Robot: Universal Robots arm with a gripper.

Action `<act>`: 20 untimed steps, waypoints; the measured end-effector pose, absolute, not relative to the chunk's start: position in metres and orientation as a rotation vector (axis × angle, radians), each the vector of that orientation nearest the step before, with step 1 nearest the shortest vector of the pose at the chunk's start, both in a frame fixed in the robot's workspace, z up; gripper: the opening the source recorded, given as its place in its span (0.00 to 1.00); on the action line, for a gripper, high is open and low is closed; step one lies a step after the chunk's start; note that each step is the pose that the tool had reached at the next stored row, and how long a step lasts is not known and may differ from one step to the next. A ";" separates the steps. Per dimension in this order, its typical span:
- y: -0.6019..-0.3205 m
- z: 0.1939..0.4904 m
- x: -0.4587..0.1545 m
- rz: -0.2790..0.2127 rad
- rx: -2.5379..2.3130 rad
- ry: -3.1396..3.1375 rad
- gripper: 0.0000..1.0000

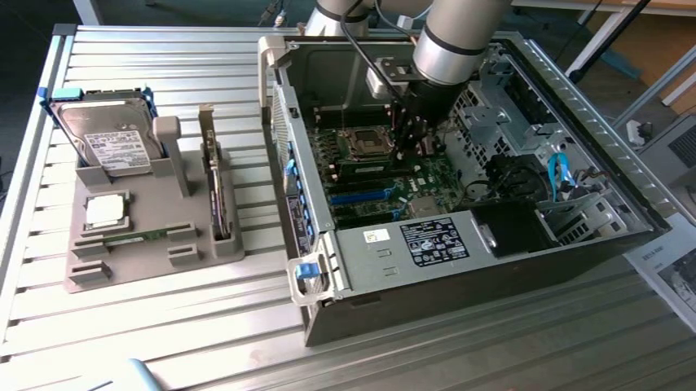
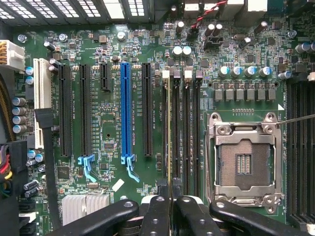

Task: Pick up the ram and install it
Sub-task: 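Insert the ram into the slot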

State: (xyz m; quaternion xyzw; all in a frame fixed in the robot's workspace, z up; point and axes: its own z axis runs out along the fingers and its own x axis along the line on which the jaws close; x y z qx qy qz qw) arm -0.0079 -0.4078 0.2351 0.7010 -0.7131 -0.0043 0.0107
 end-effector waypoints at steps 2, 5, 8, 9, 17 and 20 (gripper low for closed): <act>-0.408 0.235 -0.008 -0.013 2.187 -2.225 0.12; -0.408 0.236 -0.008 -0.013 2.187 -2.225 0.12; -0.408 0.239 -0.008 -0.012 2.187 -2.225 0.12; -0.408 0.239 -0.008 -0.012 2.187 -2.225 0.12; -0.408 0.240 -0.008 -0.012 2.187 -2.225 0.12; -0.408 0.240 -0.008 -0.011 2.187 -2.225 0.12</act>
